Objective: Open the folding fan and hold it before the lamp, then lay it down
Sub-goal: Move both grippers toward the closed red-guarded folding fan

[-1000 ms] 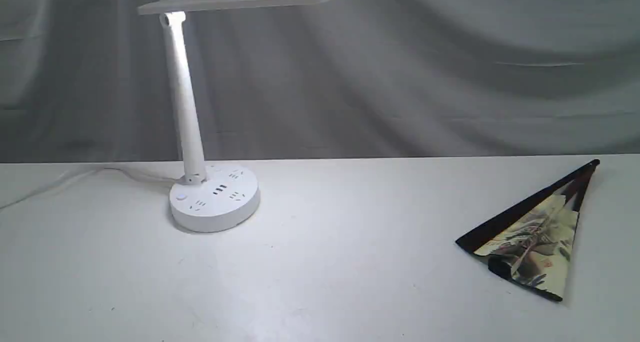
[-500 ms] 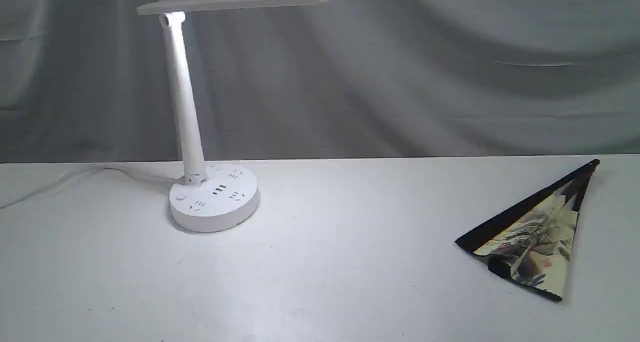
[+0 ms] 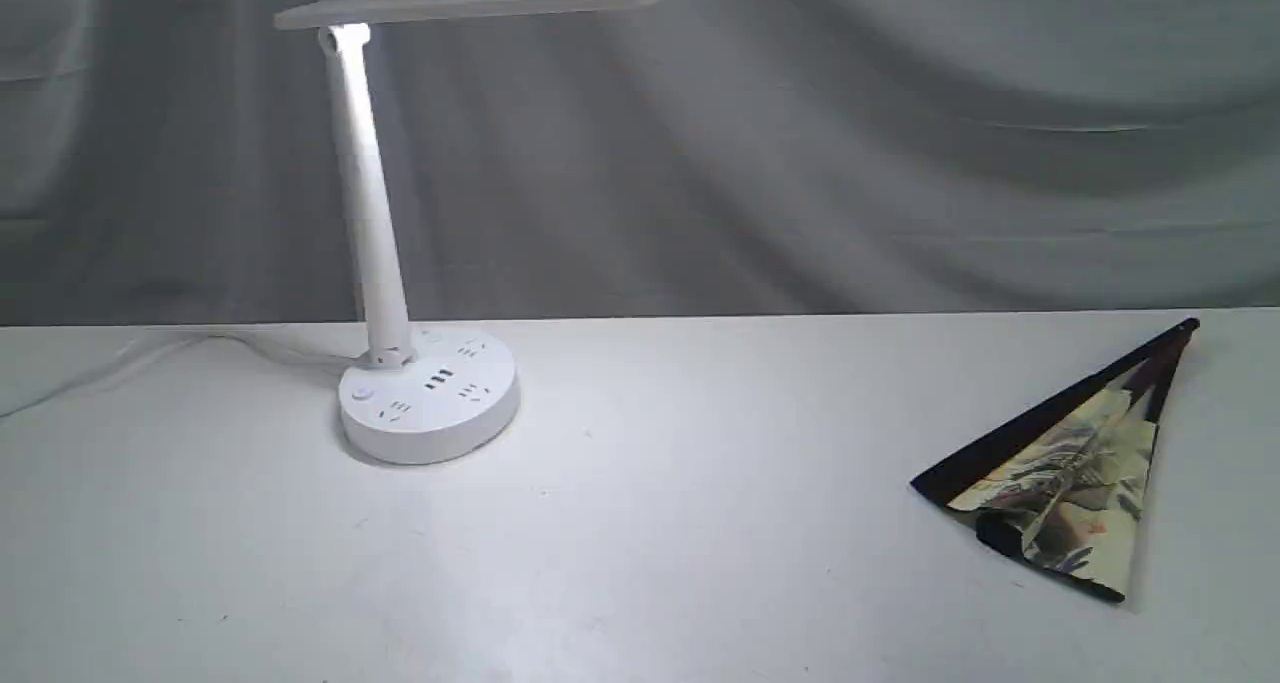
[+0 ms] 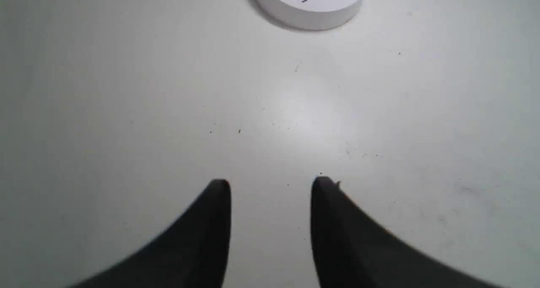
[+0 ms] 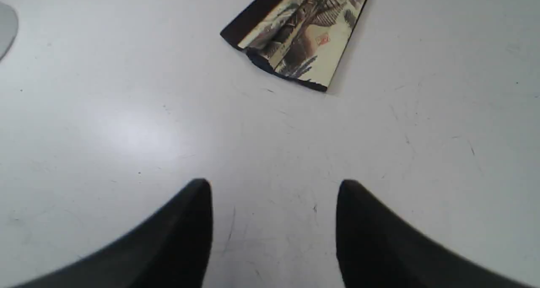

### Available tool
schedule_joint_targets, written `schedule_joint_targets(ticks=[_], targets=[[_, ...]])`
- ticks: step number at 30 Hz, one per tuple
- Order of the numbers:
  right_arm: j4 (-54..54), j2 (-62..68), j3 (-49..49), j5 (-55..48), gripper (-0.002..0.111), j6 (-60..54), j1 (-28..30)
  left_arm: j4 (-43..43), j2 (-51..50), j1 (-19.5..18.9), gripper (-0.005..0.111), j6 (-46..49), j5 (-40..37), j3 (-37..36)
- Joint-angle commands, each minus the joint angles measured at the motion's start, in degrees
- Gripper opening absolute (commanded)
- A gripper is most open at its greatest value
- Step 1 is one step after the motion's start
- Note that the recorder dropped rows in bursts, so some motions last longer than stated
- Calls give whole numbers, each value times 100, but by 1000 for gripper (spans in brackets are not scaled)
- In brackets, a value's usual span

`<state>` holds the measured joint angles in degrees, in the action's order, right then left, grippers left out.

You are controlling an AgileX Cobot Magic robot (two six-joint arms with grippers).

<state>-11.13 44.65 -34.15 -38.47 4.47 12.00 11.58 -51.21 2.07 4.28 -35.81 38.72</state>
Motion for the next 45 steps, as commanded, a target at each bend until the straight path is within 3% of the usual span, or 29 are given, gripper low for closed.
schedule_joint_targets(ticks=[1, 6, 16, 22, 30, 36, 39, 45], targets=[[-41, 416, -70, 158, 46, 8, -10, -3, -345, -13, 33, 64, 166, 25], [-41, 854, -70, 284, 46, 8, -10, 51, -768, 62, 33, 64, 282, 25], [-366, 1584, -70, 651, 46, 8, 1, -11, -1444, 934, 33, 64, 395, 33], [-493, 2201, -89, 860, 46, -156, 1, -11, -1996, 1196, 33, 64, 99, 424], [-493, 2978, -973, 204, 46, -659, 1, 68, -2861, 1225, 33, 64, 35, 954], [-413, 3020, -1099, 151, 46, -791, 1, 1091, -3377, 1225, 38, 972, -106, 1229], [-332, 3020, -1099, 100, 46, -791, 1, 1184, -3600, 1239, 37, 1116, -106, 1318], [-284, 3020, -1099, 76, 46, -791, 1, 488, -4012, 1952, 37, 784, -2, 1599]])
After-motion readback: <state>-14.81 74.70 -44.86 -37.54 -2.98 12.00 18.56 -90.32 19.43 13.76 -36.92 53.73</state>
